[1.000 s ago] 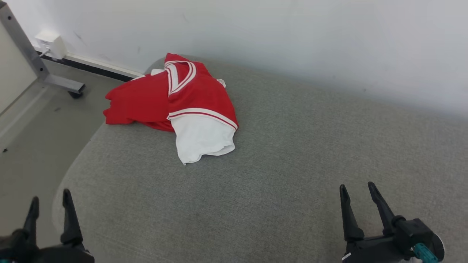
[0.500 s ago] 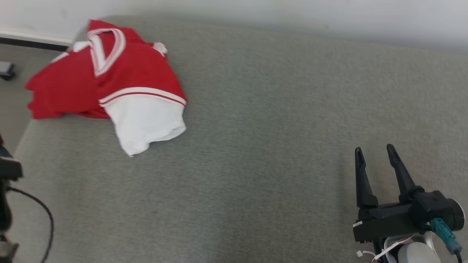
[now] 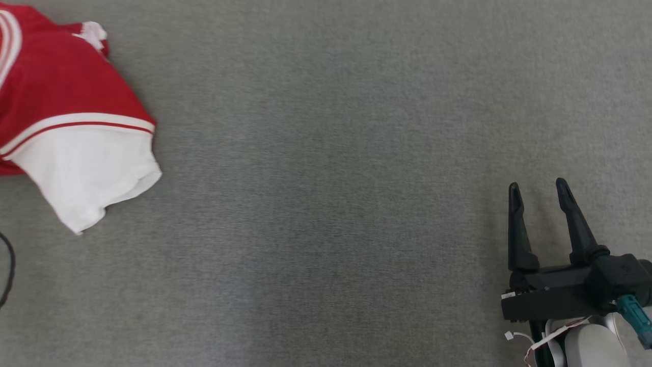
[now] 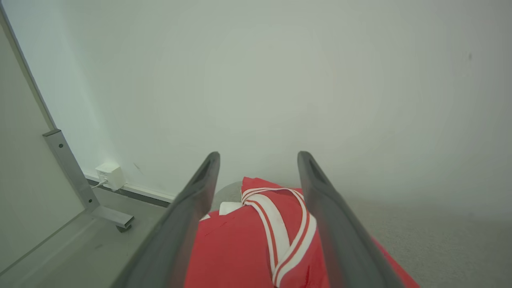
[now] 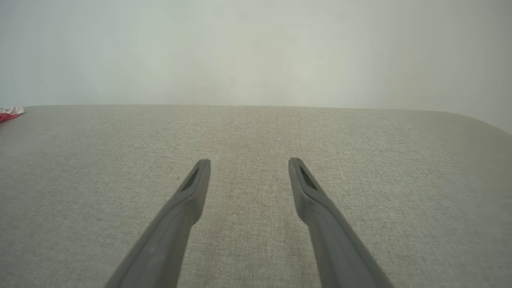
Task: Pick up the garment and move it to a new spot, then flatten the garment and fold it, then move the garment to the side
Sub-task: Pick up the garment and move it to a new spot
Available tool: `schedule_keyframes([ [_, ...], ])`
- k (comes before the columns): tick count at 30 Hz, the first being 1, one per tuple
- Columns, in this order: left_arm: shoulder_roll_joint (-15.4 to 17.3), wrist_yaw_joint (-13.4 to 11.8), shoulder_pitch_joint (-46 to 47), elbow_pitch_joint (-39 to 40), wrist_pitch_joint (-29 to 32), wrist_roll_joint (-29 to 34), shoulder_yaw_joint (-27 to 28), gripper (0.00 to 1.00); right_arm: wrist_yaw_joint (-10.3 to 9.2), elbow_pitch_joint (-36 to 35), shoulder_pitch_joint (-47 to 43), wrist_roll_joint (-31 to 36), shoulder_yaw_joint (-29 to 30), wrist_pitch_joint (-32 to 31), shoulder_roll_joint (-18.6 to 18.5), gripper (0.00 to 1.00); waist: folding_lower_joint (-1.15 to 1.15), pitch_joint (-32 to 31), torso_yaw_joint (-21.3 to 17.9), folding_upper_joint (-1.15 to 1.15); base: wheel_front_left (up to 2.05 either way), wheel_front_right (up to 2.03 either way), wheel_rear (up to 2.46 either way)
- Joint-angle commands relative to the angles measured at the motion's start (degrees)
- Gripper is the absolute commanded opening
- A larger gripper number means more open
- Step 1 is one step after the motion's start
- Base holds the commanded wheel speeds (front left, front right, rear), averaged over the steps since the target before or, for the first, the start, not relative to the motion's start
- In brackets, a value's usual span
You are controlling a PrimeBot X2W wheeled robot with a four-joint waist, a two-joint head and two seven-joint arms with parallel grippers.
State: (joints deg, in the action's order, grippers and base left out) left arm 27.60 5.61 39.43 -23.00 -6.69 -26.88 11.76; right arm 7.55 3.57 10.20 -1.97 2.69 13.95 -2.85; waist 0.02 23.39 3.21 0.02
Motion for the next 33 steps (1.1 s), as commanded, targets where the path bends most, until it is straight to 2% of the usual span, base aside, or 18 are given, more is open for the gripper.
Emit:
schedule_keyframes([
  [1, 0.8, 0.2, 0.9, -0.9, 0.4, -0.2, 0.0, 1.0, -0.12, -0.4, 0.6, 0.6, 0.0, 0.1, -0.1, 1.0, -0.02, 3.1, -3.1, -0.02, 0.0, 0.0, 0.0],
  [8, 1.7, 0.7, 3.4, -9.2, 2.7, -0.9, -2.0, 1.0, -0.12, -1.2, 0.9, 1.1, 0.4, -0.2, -0.1, 1.0, -0.02, 4.0, -3.6, -0.02, 0.0, 0.0, 0.0],
  [19, 0.3, 1.6, 3.0, -19.0, 8.8, -4.9, -4.7, 1.0, -0.12, -1.6, 0.9, 1.2, -0.1, -0.5, -0.1, 1.0, -0.02, 3.4, -4.3, -0.02, 0.0, 0.0, 0.0],
  [25, 0.9, 1.9, 4.2, -20.4, 10.1, -6.6, -5.8, 1.0, -0.12, -1.3, 0.6, 0.7, -0.3, -0.3, -0.1, 1.0, -0.02, 3.1, -4.9, -0.02, 0.0, 0.0, 0.0],
  [26, 1.1, 1.9, 4.4, -20.4, 9.9, -6.8, -5.9, 0.0, -0.12, -1.1, 0.7, 0.6, -0.3, -0.3, -0.1, 1.0, -0.02, 3.0, -5.0, -0.02, 0.0, 0.0, 0.0],
  [33, 2.7, 1.8, 5.9, -19.5, 4.6, -6.1, -6.7, 0.0, -0.12, 0.0, 0.5, 0.1, -0.4, 0.2, -0.1, 1.0, -0.02, 0.9, -5.1, -0.02, 0.0, 0.0, 0.0],
])
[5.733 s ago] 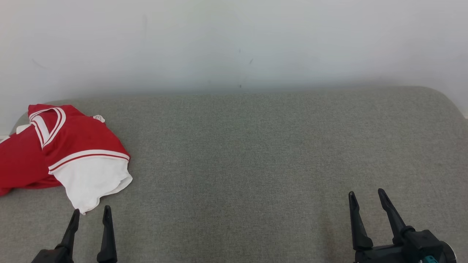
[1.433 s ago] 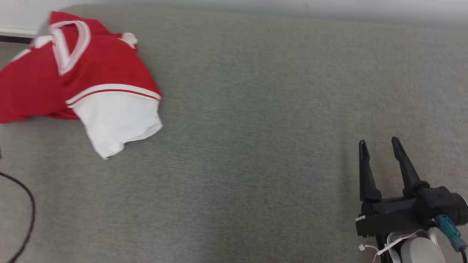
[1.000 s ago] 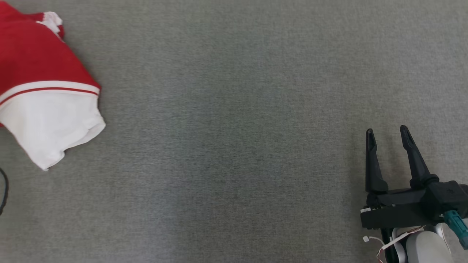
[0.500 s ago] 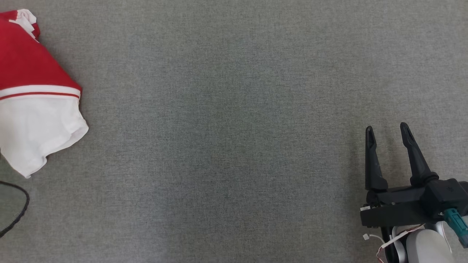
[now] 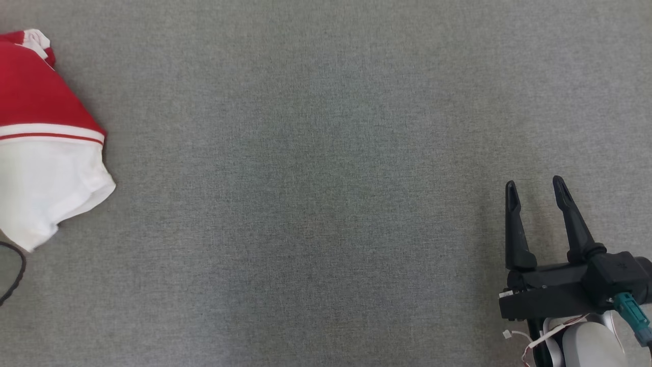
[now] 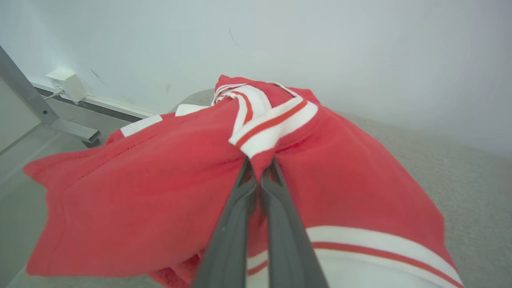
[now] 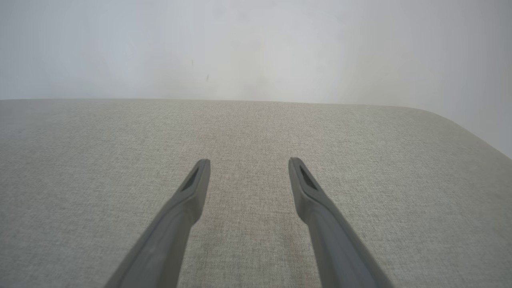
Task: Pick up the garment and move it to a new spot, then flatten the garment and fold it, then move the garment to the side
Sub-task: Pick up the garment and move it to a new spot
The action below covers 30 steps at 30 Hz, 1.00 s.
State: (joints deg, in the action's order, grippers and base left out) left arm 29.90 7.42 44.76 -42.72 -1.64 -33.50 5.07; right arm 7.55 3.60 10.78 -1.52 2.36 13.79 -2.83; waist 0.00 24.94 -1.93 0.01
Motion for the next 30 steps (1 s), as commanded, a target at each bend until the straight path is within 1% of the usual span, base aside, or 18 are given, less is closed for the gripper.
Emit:
schedule_keyframes([
  [1, 0.6, 0.0, 1.0, 0.7, -1.5, 0.7, -0.2, 0.0, -0.12, 0.3, -0.2, -0.5, 0.0, 0.4, -0.1, 1.0, 0.0, -1.2, 0.1, -0.01, 0.0, 0.0, 0.0],
  [3, 0.7, 0.0, 1.5, 1.8, -3.0, 1.0, -0.7, 0.0, -0.12, 0.7, -0.5, -0.6, 0.0, 0.5, -0.1, 1.0, 0.0, -2.3, 0.2, -0.01, 0.0, 0.0, 0.0],
  [7, 1.4, 0.0, 3.2, 6.3, -5.1, 1.7, -1.8, 0.0, -0.12, 1.9, -1.0, -1.7, -0.3, 0.9, -0.1, 1.0, 0.0, -4.7, 0.1, -0.01, 0.0, 0.0, 0.0],
  [10, 2.0, 0.0, 5.1, 11.2, -5.3, 2.9, -3.1, 0.0, -0.12, 2.7, -1.4, -2.6, -0.6, 1.1, -0.1, 1.0, 0.0, -6.2, -0.1, -0.01, 0.0, 0.0, 0.0],
  [15, 1.8, 0.0, 9.5, 21.2, -3.0, 4.4, -6.7, 0.0, -0.12, 4.4, -1.7, -4.6, -1.6, 1.4, -0.1, 1.0, 0.0, -8.0, -1.5, -0.01, 0.0, 0.0, 0.0],
  [20, -1.2, 0.0, 14.0, 30.3, 1.6, 4.7, -12.4, 0.0, -0.12, 4.9, -1.8, -7.1, -2.4, 1.4, -0.1, 1.0, 0.0, -9.0, -4.2, -0.01, 0.0, 0.0, 0.0],
  [23, -4.3, 0.0, 16.0, 33.6, 3.9, 4.8, -16.4, 0.0, -0.12, 5.0, -1.9, -8.2, -2.8, 1.4, -0.1, 1.0, 0.0, -9.3, -6.3, -0.01, 0.0, 0.0, 0.0],
  [26, -7.8, 0.0, 16.6, 35.3, 5.3, 5.1, -20.7, 0.0, -0.12, 5.0, -2.1, -9.3, -3.4, 1.4, -0.1, 1.0, 0.0, -9.4, -8.9, -0.01, 0.0, 0.0, 0.0],
  [30, -11.6, 0.0, 14.9, 35.1, 6.0, 6.0, -25.8, 0.0, -0.12, 4.9, -2.6, -10.2, -4.0, 1.4, -0.1, 1.0, 0.0, -9.2, -12.1, -0.01, 0.0, 0.0, 0.0],
])
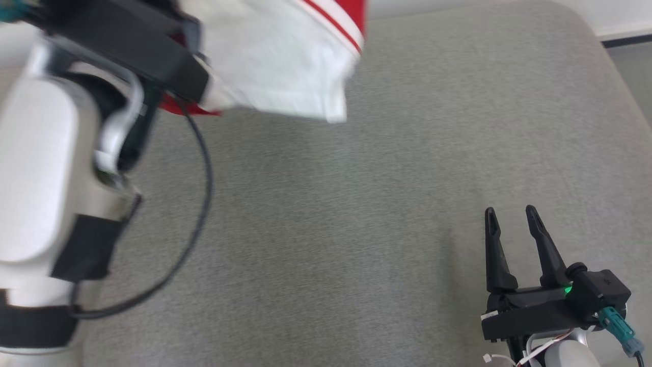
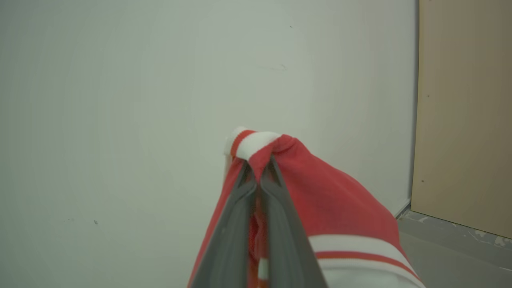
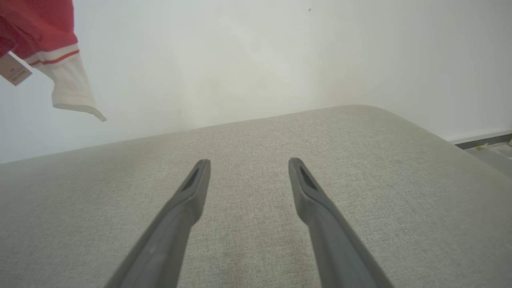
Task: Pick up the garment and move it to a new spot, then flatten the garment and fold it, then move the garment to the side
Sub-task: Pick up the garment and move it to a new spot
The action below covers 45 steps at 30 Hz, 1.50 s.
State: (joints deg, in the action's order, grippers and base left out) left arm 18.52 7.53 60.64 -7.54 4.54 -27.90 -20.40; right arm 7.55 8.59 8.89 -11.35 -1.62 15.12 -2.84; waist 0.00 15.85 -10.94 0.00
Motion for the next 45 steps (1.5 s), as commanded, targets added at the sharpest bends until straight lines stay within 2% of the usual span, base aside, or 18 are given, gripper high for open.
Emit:
schedule_keyframes([
  [1, -1.2, -0.2, -1.8, -0.4, -0.3, 0.4, -1.2, 0.0, -0.12, -0.2, -0.9, -0.4, -0.2, 0.0, -0.1, 1.0, 0.0, -0.1, -3.8, 0.0, 0.0, 0.0, 0.0],
  [5, -3.8, -0.3, -5.1, -1.7, -0.7, 0.2, -4.5, 0.0, -0.12, -0.5, -1.2, -0.7, 0.4, 0.0, -0.1, 1.0, 0.0, 0.4, -5.9, 0.0, 0.0, 0.0, 0.0],
  [8, -4.6, -0.4, -7.4, -2.7, -1.1, 0.1, -5.7, 0.0, -0.12, -0.6, -1.5, -0.7, 0.7, 0.0, -0.1, 1.0, 0.0, 0.7, -6.4, 0.0, 0.0, 0.0, 0.0],
  [13, -4.9, -1.4, -14.8, -5.4, -3.4, -0.4, -6.9, 0.0, -0.12, -1.1, -2.0, -0.4, 1.0, 0.0, -0.1, 1.0, 0.0, 1.0, -6.8, 0.0, 0.0, 0.0, 0.0],
  [20, -4.1, -2.9, -26.2, -9.6, -7.1, -0.4, -8.7, 0.0, -0.12, -0.7, -1.8, 0.8, 0.8, 0.0, -0.1, 1.0, 0.0, 0.3, -5.1, 0.0, 0.0, 0.0, 0.0],
  [21, -4.1, -2.9, -27.2, -10.0, -7.7, -0.1, -9.1, 0.28, -0.12, -0.6, -1.8, 1.1, 0.9, 0.0, -0.1, 1.0, 0.0, 0.1, -4.7, 0.0, 0.0, 0.0, 0.0],
  [22, -4.0, -2.8, -28.0, -10.3, -8.2, 0.4, -9.7, 1.0, -0.12, -0.6, -1.7, 1.3, 0.7, 0.1, -0.1, 1.0, 0.0, -0.1, -4.2, 0.0, 0.0, 0.0, 0.0],
  [26, -4.9, -2.6, -29.6, -10.0, -11.6, 0.0, -10.0, 1.0, -0.12, -0.3, -2.1, 2.6, 1.2, 0.0, -0.1, 1.0, 0.0, -1.8, -1.9, 0.0, 0.0, 0.0, 0.0],
  [32, -5.1, -3.6, -31.1, -6.6, -17.7, -1.2, -6.9, 1.0, -0.12, -0.7, -3.6, 4.6, 2.3, 0.0, -0.1, 1.0, 0.0, -6.1, 2.7, 0.0, 0.0, 0.0, 0.0],
  [45, 1.1, -8.1, -41.3, -0.8, -19.8, -0.2, 2.7, 1.0, -0.12, -1.5, -6.4, 5.9, 3.1, 0.0, -0.1, 1.0, 0.0, -11.1, 10.1, 0.0, 0.0, 0.0, 0.0],
])
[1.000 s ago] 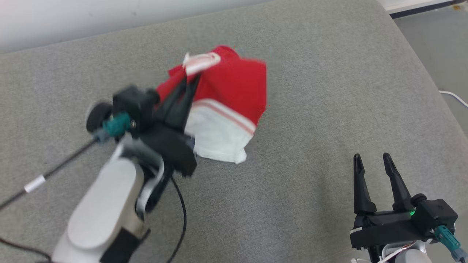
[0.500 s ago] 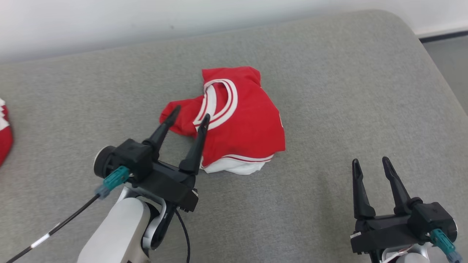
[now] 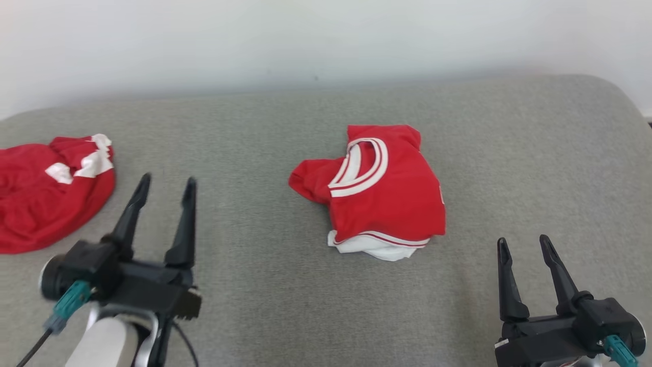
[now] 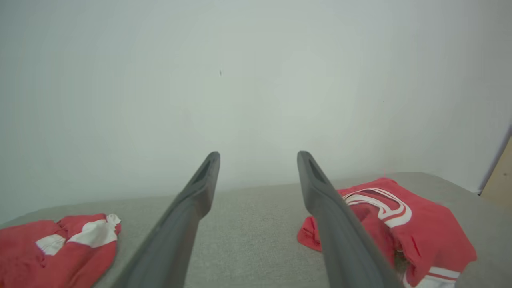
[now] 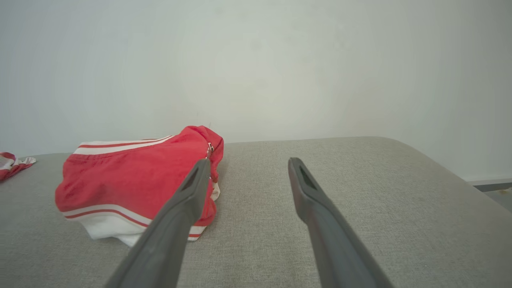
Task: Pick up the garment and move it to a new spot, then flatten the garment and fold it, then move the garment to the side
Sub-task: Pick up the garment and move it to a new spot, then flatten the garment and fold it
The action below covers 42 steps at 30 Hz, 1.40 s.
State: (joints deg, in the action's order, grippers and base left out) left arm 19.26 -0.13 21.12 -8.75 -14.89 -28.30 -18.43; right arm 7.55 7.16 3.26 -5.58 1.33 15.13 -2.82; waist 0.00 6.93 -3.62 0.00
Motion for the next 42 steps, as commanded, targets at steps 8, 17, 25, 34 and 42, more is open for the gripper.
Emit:
schedule_keyframes([
  [8, 1.0, -1.9, -10.4, 2.9, -0.3, 0.6, 7.2, 1.0, -0.12, 0.2, -1.9, 0.3, 0.1, 0.0, -0.1, 1.0, 0.0, -3.5, 4.5, 0.0, 0.0, 0.0, 0.0],
  [17, -1.4, -1.5, -18.9, 3.1, -0.3, 2.6, 11.3, 1.0, -0.12, 0.7, -3.1, 0.7, 0.1, 0.0, -0.1, 1.0, 0.0, -4.6, 5.2, 0.0, 0.0, 0.0, 0.0],
  [25, -4.1, -0.3, -22.4, 2.3, -0.3, 3.7, 13.4, 1.0, -0.12, 1.2, -3.9, 0.6, -0.3, 0.0, -0.1, 1.0, 0.0, -5.3, 5.2, 0.0, 0.0, 0.0, 0.0],
  [34, -6.0, 1.4, -23.1, 1.1, -0.4, 6.2, 14.7, 1.0, -0.12, 1.9, -4.1, 0.5, -0.8, 0.0, -0.1, 1.0, 0.0, -5.7, 5.0, 0.0, 0.0, 0.0, 0.0],
  [42, -6.6, 2.6, -22.9, -0.2, -0.4, 8.4, 15.1, 1.0, -0.12, 2.5, -4.0, 0.1, -1.1, 0.0, -0.1, 1.0, 0.0, -5.6, 4.9, 0.0, 0.0, 0.0, 0.0],
])
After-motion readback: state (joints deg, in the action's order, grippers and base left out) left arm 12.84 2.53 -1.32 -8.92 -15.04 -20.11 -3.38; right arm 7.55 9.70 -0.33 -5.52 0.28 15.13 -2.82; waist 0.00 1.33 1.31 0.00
